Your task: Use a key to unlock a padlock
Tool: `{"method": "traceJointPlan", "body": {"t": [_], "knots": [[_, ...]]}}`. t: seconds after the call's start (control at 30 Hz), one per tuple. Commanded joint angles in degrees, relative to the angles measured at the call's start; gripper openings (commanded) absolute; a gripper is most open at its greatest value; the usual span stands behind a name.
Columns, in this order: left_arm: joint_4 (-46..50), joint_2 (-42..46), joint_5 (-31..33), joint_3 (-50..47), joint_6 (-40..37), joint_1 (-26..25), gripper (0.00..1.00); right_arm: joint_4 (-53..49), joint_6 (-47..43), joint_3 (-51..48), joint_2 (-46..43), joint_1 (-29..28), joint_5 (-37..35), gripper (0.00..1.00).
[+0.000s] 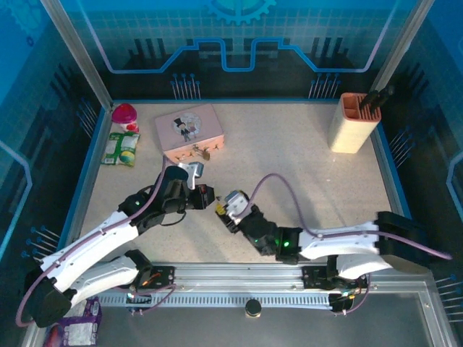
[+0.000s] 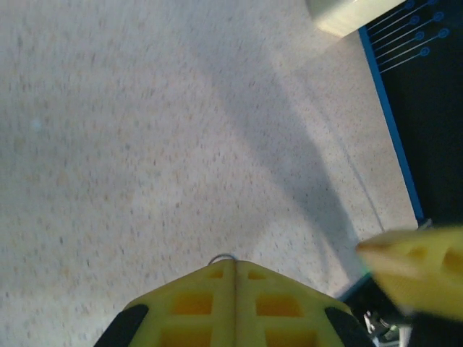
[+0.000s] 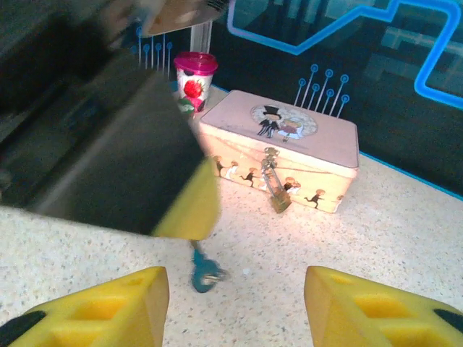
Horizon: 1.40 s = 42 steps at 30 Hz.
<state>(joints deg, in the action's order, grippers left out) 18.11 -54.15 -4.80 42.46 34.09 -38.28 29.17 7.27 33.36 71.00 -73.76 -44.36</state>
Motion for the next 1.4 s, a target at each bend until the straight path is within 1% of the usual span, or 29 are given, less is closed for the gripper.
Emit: {"method": "traceJointPlan", "body": {"t": [0.0,0.03,0.07,0.17,0.23,0.33,0.43,0.5,0.63,0.7,1.0,1.17,1.37], "knots": [[-11.1,-0.7,-1.0,-1.6,-16.0,0.8,0.00,-18.7,22.0,0.9,-7.0,8.4,17.3,0.53],[-14.3,-0.8,-2.3,-2.6,-17.4,1.6,0.00,-18.9,25.6,0.0,-8.8,11.3,23.1,0.54],[-17.6,-0.9,-3.9,-3.7,-18.1,2.4,0.00,-18.5,28.3,-0.9,-10.3,13.6,27.2,0.53],[-29.6,-0.8,-7.9,-8.5,-23.6,2.6,0.00,-15.8,32.6,-3.6,-13.8,18.3,34.2,0.54],[-34.1,-1.6,-10.8,-9.7,-27.1,2.6,0.00,-12.3,33.8,-5.3,-15.2,21.1,39.1,0.54],[-33.7,-3.8,-16.5,-7.9,-30.1,2.7,0.00,-7.7,34.4,-7.2,-16.2,24.3,47.1,0.54],[-35.0,-5.3,-21.6,-6.8,-29.4,2.6,0.00,-4.9,35.0,-8.2,-16.2,26.8,52.4,0.54],[-36.0,-5.6,-23.0,-6.8,-28.8,2.6,0.00,-4.2,36.1,-9.0,-16.3,28.8,54.5,0.52],[-33.8,-5.7,-25.4,-5.9,-28.1,2.6,0.00,2.0,38.5,-12.0,-16.8,32.5,59.8,0.51],[-34.0,-5.6,-26.3,-5.9,-27.6,2.6,0.00,3.1,37.9,-12.4,-16.8,33.2,61.6,0.51],[-34.0,-7.4,-31.0,-4.0,-26.3,2.6,0.00,6.0,35.5,-14.0,-18.3,34.2,65.2,0.49],[-35.0,-8.5,-32.9,-3.3,-25.2,2.7,0.00,6.8,34.9,-14.7,-19.1,34.1,66.2,0.47],[-34.8,-8.4,-33.5,-3.1,-24.7,2.7,0.00,6.1,34.6,-15.0,-19.7,34.1,66.2,0.45]]}}
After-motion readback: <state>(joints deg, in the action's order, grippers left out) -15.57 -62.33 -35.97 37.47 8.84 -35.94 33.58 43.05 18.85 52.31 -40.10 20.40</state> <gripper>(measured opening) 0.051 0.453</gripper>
